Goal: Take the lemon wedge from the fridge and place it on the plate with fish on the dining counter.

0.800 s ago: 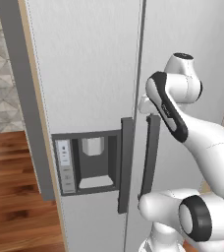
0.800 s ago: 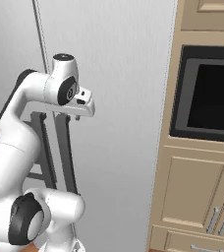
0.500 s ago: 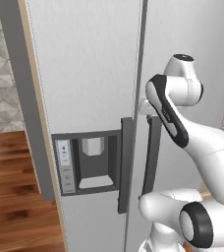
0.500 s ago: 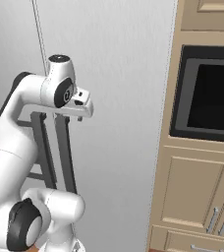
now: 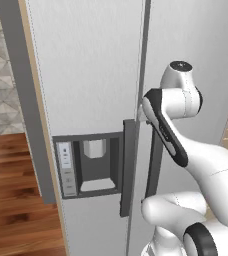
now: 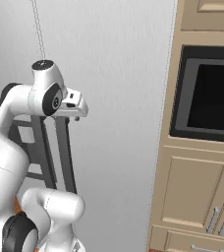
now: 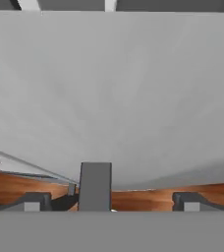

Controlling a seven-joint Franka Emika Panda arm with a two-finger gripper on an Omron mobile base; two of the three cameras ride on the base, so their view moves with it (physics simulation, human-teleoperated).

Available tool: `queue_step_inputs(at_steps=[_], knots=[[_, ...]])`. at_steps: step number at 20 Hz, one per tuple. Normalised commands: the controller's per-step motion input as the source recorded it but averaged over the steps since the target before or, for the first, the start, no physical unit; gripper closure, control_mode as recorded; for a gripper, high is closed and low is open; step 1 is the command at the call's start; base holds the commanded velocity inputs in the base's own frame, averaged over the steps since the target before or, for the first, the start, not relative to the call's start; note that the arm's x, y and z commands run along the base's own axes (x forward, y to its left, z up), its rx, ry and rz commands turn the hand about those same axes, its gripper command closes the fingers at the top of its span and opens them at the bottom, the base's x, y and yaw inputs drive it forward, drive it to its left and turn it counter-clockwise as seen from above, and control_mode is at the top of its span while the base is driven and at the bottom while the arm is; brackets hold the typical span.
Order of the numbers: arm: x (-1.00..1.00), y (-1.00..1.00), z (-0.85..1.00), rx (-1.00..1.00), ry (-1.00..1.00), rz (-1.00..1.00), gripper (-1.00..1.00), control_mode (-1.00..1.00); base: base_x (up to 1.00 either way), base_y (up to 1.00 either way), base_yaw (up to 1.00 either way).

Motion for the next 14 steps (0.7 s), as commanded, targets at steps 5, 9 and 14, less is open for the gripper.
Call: queue_step_inputs(at_steps=[5, 9, 14], knots=[[-0.09, 0.02, -0.05, 0.00, 0.00, 0.00, -1.00, 1.00, -0.64, 0.10, 0.00], [0.00, 0.00, 0.00, 0.00, 0.00, 0.00, -1.00, 1.00, -0.25, 0.08, 0.00], [0.00, 0.00, 0.00, 0.00, 0.00, 0.00, -1.00, 1.00, -0.16, 0.18, -0.01]])
